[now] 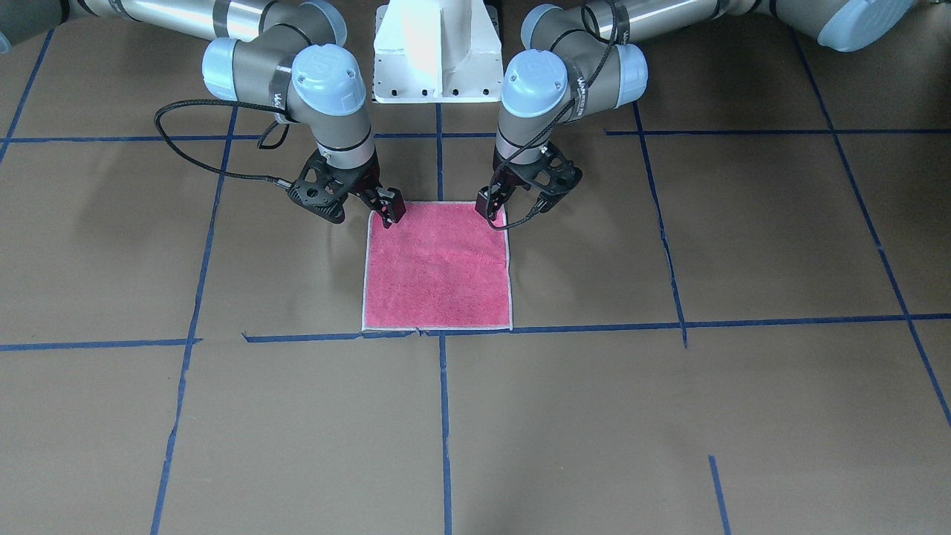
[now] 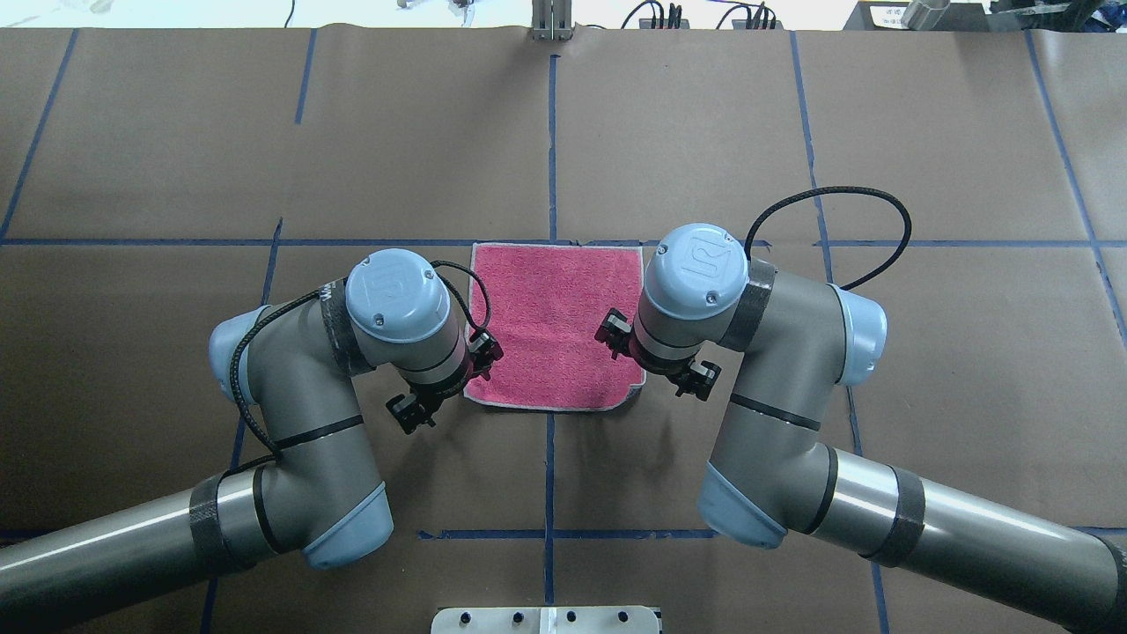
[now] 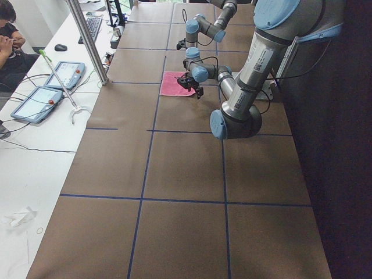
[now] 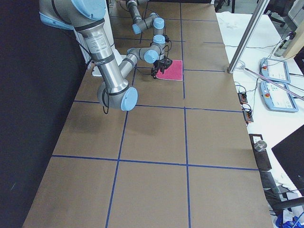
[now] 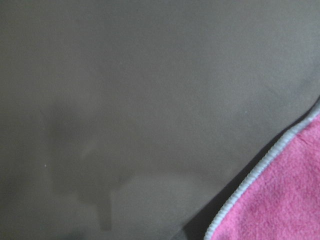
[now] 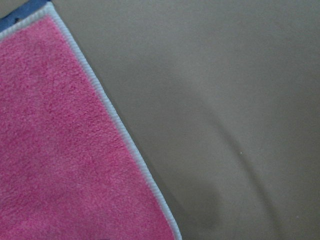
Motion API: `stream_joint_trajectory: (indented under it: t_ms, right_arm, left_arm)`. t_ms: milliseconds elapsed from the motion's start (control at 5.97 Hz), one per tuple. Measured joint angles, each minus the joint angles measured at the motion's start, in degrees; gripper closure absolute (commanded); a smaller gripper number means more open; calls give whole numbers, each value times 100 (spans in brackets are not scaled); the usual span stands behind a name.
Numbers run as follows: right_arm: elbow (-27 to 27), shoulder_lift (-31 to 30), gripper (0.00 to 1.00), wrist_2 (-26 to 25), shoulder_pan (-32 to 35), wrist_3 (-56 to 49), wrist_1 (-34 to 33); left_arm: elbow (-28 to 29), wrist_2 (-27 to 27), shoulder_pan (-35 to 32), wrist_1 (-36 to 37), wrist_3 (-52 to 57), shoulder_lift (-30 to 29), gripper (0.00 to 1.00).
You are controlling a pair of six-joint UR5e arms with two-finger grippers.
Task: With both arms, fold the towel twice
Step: 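Close both grippers on the pink towel's nearer corners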
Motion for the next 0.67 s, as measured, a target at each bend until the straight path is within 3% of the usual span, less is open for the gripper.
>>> stream_joint_trajectory:
  t_ms: [670]
  right_arm:
    - [10, 9, 0, -2, -5, 12, -2]
  left_arm:
    - [0, 1, 21, -8, -7, -44, 60]
